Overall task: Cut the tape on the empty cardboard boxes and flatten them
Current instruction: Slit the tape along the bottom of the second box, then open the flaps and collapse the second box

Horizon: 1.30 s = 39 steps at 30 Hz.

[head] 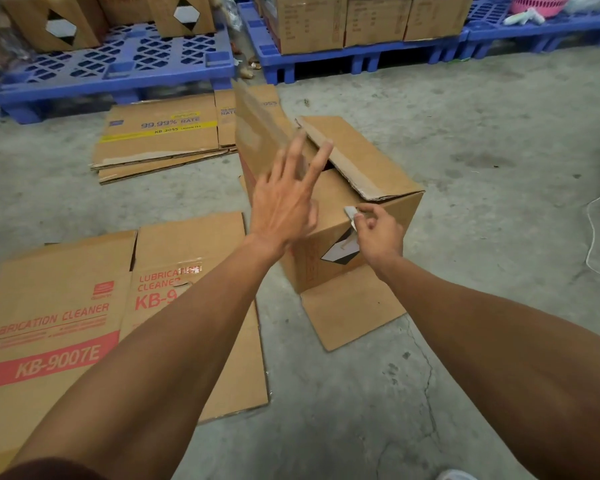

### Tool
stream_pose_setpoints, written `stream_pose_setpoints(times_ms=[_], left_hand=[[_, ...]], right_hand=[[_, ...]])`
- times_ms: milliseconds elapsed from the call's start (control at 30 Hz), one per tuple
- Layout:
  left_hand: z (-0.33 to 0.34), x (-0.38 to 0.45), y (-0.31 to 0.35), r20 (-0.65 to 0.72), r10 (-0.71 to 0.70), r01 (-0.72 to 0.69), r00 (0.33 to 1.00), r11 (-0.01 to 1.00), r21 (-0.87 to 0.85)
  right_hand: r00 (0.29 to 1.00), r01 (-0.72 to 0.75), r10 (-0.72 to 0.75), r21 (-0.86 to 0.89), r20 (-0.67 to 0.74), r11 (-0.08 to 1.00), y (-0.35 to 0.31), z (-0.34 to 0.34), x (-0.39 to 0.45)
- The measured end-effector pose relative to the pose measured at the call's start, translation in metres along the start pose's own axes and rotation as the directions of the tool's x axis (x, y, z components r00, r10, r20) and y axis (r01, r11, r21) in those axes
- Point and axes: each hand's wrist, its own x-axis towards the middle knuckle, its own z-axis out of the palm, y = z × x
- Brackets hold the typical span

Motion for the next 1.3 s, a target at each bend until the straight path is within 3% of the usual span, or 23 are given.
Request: stream_pose_setpoints(times_ms=[100,200,300,400,467,567,600,633,667,767,833,900,1000,1167,1300], left_hand=[[-0.024,0.011,-0.015,-0.063,-0.102,0.106,0.993,0.992,0.066],[-0.046,0.013,-0.025,0.144,-0.268,0.24,0.953,0.953,0.182],[-0.048,0.001,-0.031,0.313,-0.402,0.371,0.86,0.915,0.157],[-0.052,-0.006,-0.038,0.446,-0.417,0.397,0.792,0.907,0.144],[-0.049,-0.008,-0.055,0.613,-0.402,0.343,0.68,0.914,0.219],[-0.03,-0.021,-0.088,0.813,-0.406,0.321,0.418,0.903,0.286],[-0.021,-0.031,-0.091,0.845,-0.395,0.361,0.359,0.894,0.265],[-0.013,-0.042,-0.09,0.853,-0.387,0.418,0.35,0.88,0.228],[-0.005,-0.052,-0.088,0.838,-0.381,0.469,0.39,0.866,0.175],[0.008,-0.071,-0.076,0.693,-0.382,0.549,0.611,0.835,-0.023],[0.012,-0.069,-0.071,0.612,-0.311,0.505,0.727,0.846,-0.171],[0.016,-0.064,-0.065,0.571,-0.168,0.375,0.804,0.888,-0.267],[0.021,-0.056,-0.054,0.566,-0.057,0.292,0.823,0.897,-0.333],[0.028,-0.051,-0.05,0.587,-0.097,0.346,0.804,0.878,-0.33],[0.031,-0.052,-0.049,0.562,-0.117,0.338,0.819,0.89,-0.307]], right_hand=[[1.0,-0.004,0.005,-0.054,0.01,0.999,-0.001,0.006,0.0],[0.999,-0.04,0.039,-0.053,-0.013,0.998,-0.003,0.008,-0.003],[0.999,-0.025,0.026,0.037,-0.036,0.999,-0.003,0.01,-0.012],[0.996,-0.016,0.027,0.128,-0.086,0.992,0.001,0.011,-0.028],[0.992,-0.028,0.041,0.113,-0.119,0.993,0.01,0.011,-0.038],[0.99,-0.091,0.1,0.091,-0.096,0.992,0.029,0.014,-0.058],[0.988,-0.135,0.142,0.094,-0.066,0.986,0.04,0.015,-0.069],[0.982,-0.186,0.189,0.101,-0.017,0.977,0.051,0.018,-0.081],[0.971,-0.235,0.231,0.089,0.056,0.968,0.063,0.021,-0.094],[0.894,-0.307,0.329,-0.122,0.305,0.944,0.098,0.032,-0.142],[0.84,-0.33,0.38,-0.191,0.387,0.924,0.117,0.04,-0.17],[0.824,-0.318,0.391,-0.238,0.41,0.918,0.131,0.049,-0.191],[0.832,-0.278,0.377,-0.282,0.408,0.918,0.138,0.055,-0.205],[0.874,-0.171,0.336,-0.425,0.351,0.889,0.132,0.055,-0.191],[0.981,-0.1,0.133,-0.22,0.143,0.97,0.087,0.048,-0.134]])
